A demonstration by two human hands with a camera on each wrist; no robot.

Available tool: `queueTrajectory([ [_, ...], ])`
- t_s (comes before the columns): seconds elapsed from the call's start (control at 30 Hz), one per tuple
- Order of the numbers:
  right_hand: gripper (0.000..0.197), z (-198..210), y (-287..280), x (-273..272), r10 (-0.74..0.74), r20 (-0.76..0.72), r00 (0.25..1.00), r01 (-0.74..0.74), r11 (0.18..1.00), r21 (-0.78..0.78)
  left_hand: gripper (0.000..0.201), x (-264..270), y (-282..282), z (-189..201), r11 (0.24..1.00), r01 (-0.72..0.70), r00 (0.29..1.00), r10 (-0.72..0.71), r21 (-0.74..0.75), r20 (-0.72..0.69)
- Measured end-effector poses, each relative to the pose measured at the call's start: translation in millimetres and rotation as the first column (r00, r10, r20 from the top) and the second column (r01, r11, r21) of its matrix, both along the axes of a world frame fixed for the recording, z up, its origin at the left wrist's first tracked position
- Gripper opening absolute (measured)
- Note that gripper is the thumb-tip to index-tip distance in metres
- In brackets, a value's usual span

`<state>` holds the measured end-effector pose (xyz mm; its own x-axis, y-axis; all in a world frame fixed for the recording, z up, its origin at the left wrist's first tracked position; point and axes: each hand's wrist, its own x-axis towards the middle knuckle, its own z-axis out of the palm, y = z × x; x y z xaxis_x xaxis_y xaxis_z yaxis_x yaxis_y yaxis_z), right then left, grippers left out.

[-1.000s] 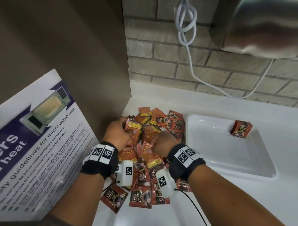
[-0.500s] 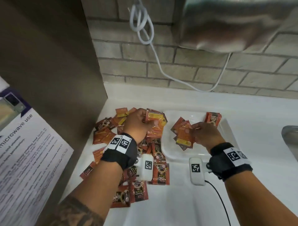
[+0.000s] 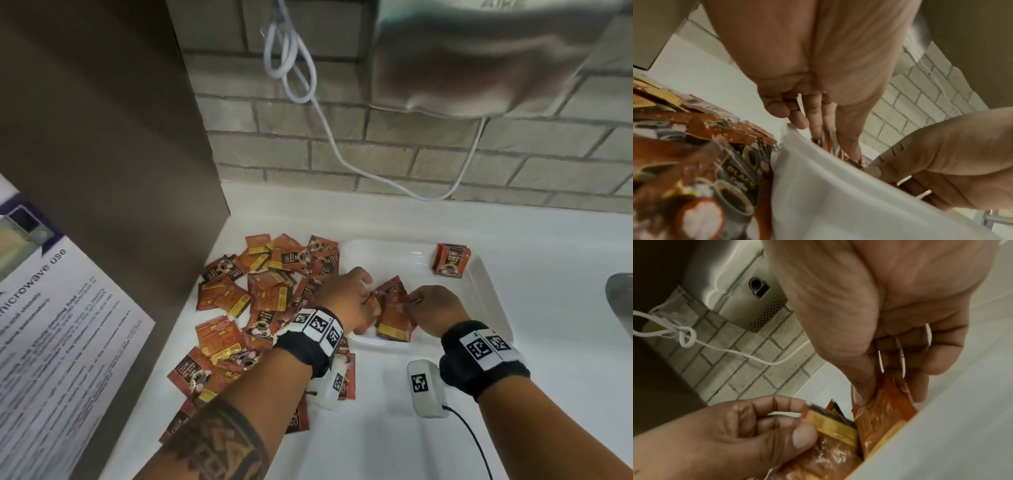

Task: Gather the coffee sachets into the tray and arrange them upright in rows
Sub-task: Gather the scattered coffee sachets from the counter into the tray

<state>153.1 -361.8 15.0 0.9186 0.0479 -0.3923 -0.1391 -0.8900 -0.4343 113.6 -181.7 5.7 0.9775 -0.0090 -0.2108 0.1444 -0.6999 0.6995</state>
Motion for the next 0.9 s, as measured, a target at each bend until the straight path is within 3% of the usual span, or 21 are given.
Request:
queueTrajectory([
  [0.07, 0.028, 0, 2, 2, -0.028, 0.011, 1.0, 0.028, 1.0, -0.003, 0.053, -2, 9, 2, 1.0, -0.002, 0.997, 0.002, 0.0, 0.075],
  [0.17, 0.025, 6, 12, 8, -0.078, 0.115, 0.99, 0.078, 0.997, 0.0, 0.047, 0, 45, 6, 0.997, -0.076, 0.986, 0.075, -0.005, 0.151],
  [0.33, 0.011, 41, 61, 13, 0.069, 0.236, 0.969, -0.113, 0.977, 0.18, 0.03, 16, 132, 10, 0.935, -0.328, 0.939, 0.308, 0.134, 0.15],
  [0.4, 0.014, 53, 91, 19, 0.211, 0.252, 0.944, -0.25, 0.958, 0.137, 0.035, 29, 163, 7, 0.895, -0.369, 0.93, 0.358, 0.25, 0.088],
  [0.5, 0.019, 56, 135, 30, 0.372, 0.203, 0.906, -0.386, 0.922, 0.031, 0.048, 47, 190, -1, 0.87, -0.31, 0.938, 0.346, 0.382, -0.026],
  [0.6, 0.029, 45, 175, 43, 0.521, 0.119, 0.845, -0.514, 0.853, -0.088, 0.059, 62, 202, -13, 0.883, -0.223, 0.953, 0.287, 0.412, -0.097],
  [0.67, 0.017, 34, 196, 53, 0.57, 0.071, 0.819, -0.556, 0.817, -0.155, 0.066, 71, 205, -22, 0.889, -0.214, 0.95, 0.286, 0.405, -0.125],
  [0.8, 0.027, 15, 222, 69, 0.509, 0.081, 0.857, -0.49, 0.854, -0.175, 0.081, 82, 207, -36, 0.884, -0.239, 0.934, 0.323, 0.403, -0.154],
  [0.9, 0.052, -1, 234, 77, 0.426, 0.083, 0.901, -0.414, 0.901, -0.126, 0.087, 87, 209, -41, 0.876, -0.223, 0.935, 0.316, 0.427, -0.162],
])
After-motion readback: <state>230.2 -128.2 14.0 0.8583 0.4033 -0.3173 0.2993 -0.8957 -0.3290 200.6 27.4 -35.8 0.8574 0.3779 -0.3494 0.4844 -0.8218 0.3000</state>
